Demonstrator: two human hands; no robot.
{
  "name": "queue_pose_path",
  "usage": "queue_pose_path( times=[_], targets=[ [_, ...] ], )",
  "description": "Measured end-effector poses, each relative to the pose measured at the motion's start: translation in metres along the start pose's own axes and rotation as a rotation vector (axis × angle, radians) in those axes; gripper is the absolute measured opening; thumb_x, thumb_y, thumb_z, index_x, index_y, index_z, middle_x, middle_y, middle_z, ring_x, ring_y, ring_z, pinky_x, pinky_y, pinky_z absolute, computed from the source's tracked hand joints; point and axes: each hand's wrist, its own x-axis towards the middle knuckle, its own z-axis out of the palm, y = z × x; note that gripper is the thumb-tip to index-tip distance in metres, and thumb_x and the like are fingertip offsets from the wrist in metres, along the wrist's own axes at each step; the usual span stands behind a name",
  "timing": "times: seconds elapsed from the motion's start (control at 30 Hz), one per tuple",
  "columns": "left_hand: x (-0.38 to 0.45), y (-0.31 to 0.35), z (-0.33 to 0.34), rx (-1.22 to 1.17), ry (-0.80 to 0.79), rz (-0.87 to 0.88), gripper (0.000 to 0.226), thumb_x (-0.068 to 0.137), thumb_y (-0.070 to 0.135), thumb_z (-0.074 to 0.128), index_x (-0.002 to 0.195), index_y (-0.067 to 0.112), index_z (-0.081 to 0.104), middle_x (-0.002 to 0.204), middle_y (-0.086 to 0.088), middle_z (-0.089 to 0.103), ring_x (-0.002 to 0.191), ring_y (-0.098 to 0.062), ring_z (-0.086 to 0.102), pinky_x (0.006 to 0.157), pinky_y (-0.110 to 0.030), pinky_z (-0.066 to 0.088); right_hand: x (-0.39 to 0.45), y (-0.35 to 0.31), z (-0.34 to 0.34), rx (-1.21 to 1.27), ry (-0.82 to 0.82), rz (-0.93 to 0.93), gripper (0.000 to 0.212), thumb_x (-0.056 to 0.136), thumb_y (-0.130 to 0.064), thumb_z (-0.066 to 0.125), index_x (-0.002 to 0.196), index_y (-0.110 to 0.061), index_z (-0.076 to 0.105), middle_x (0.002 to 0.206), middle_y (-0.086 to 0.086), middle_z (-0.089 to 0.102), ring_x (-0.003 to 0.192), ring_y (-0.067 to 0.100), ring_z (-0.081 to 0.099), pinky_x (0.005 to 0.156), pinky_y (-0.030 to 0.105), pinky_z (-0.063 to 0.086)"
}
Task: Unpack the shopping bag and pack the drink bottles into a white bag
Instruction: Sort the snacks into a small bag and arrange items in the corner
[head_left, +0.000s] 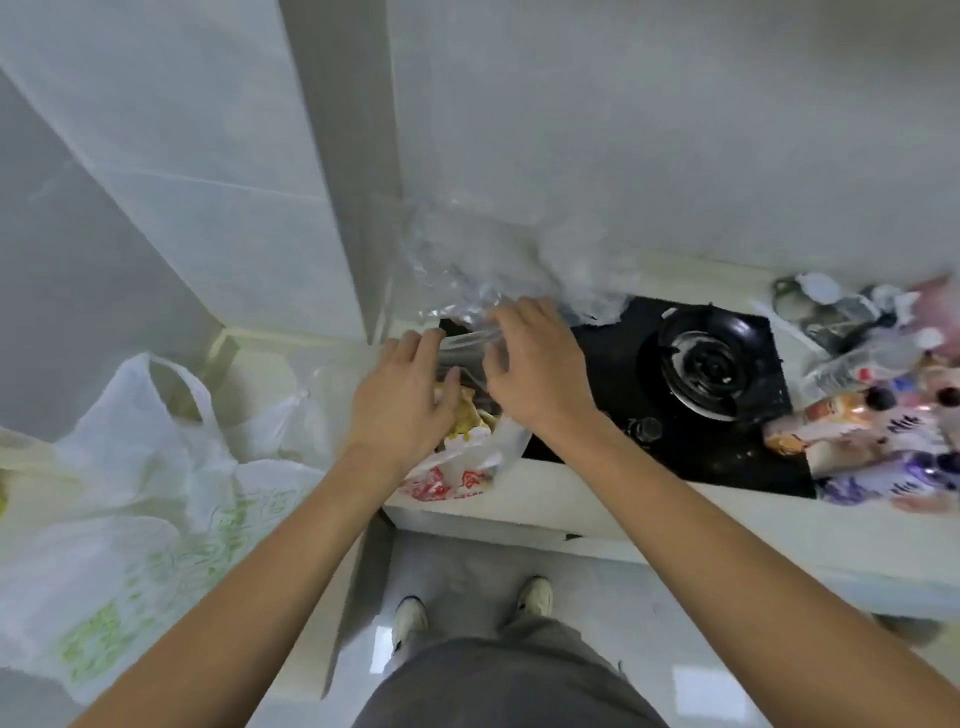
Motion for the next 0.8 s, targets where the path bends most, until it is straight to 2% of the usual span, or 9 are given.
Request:
queue_pose_path(
  times=[0.17,0.33,0.53,0.7,0.8],
  targets=[
    [0.017,0.059,0.002,0.088,0.004,0.209,0.049,0.101,0.042,0.046,0.142,0.016,0.047,0.131,-0.012,0.056,0.12,-0.033,0.049,0.088,-0.045,0.049,-0.055,0.061,-0.048,-0.14,0.117,0.155,0.029,0.093,-0.03,0.061,0.118,-0.013,0.063,0.117,0.004,0.064,0.118,0.028,0.052,0.092,0.042,0.051],
    [0.019,0.154,0.032,0.136,-0.017,0.398,0.058,0.1,0.049,0.043,0.147,0.015,0.045,0.136,-0.013,0.055,0.127,-0.035,0.047,0.098,-0.048,0.048,-0.127,0.13,-0.098,-0.187,0.18,0.321,0.043,0.092,-0.036,0.064,0.129,-0.014,0.061,0.129,0.004,0.063,0.13,0.027,0.049,0.099,0.043,0.048],
    [-0.012,0.288,0.093,0.132,-0.08,0.555,0.06,0.1,0.048,0.05,0.15,0.015,0.044,0.139,-0.012,0.054,0.13,-0.032,0.046,0.099,-0.047,0.048,-0.231,0.229,-0.148,-0.176,0.243,0.48,0.043,0.09,-0.033,0.068,0.128,-0.015,0.061,0.129,0.003,0.061,0.129,0.027,0.05,0.102,0.044,0.046],
    [-0.042,0.405,0.148,0.109,-0.131,0.636,0.057,0.098,0.046,0.054,0.145,0.015,0.047,0.136,-0.012,0.055,0.125,-0.035,0.048,0.092,-0.05,0.05,-0.324,0.32,-0.187,-0.175,0.24,0.602,0.047,0.091,-0.036,0.064,0.132,-0.014,0.058,0.134,0.007,0.059,0.13,0.03,0.048,0.106,0.046,0.045],
    [-0.052,0.464,0.174,0.095,-0.146,0.659,0.055,0.097,0.043,0.056,0.144,0.016,0.048,0.132,-0.013,0.056,0.12,-0.036,0.049,0.093,-0.049,0.049,-0.367,0.366,-0.21,-0.186,0.221,0.652,0.049,0.091,-0.035,0.063,0.135,-0.016,0.057,0.135,0.004,0.059,0.13,0.028,0.05,0.108,0.046,0.044]
  ],
)
